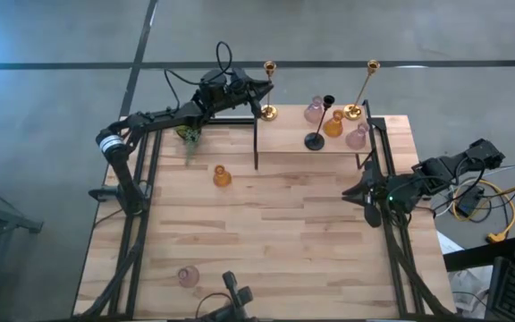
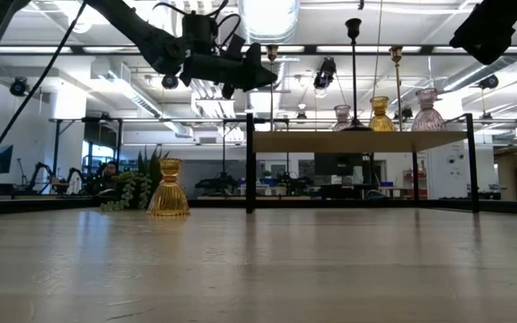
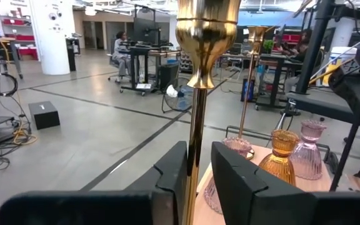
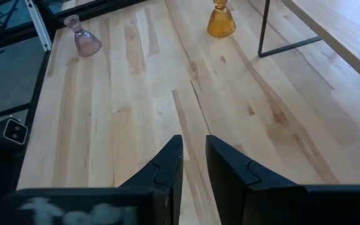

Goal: Pick & Place candle stick holders
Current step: Put the gold candle holder on the shelf, then put the orange candle holder on the shelf

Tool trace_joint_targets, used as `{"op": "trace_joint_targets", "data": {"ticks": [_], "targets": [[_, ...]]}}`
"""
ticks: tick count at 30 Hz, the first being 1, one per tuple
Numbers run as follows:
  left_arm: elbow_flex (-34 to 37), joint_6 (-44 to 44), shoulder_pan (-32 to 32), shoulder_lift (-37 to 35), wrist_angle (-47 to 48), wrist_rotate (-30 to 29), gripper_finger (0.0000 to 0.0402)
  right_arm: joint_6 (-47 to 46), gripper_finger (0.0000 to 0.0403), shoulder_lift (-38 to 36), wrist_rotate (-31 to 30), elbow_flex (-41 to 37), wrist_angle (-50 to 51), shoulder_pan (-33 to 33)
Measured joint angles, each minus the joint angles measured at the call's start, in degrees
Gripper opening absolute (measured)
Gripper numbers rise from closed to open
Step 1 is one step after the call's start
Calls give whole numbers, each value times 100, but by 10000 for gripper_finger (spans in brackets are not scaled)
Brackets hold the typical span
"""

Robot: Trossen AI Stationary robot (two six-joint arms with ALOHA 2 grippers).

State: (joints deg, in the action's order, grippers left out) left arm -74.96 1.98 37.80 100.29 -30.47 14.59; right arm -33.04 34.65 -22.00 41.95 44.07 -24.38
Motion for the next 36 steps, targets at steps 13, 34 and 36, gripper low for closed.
{"op": "trace_joint_targets", "data": {"ticks": [13, 34, 36], "targets": [[-1, -202, 113, -131, 608, 92, 183, -261, 64, 0, 111, 0, -30, 2], [25, -1087, 58, -2748, 5320, -253, 211, -299, 59, 0, 152, 0, -154, 2], [31, -984, -49, -2961, 5723, -254, 209, -299, 60, 0, 151, 0, -162, 2]]}}
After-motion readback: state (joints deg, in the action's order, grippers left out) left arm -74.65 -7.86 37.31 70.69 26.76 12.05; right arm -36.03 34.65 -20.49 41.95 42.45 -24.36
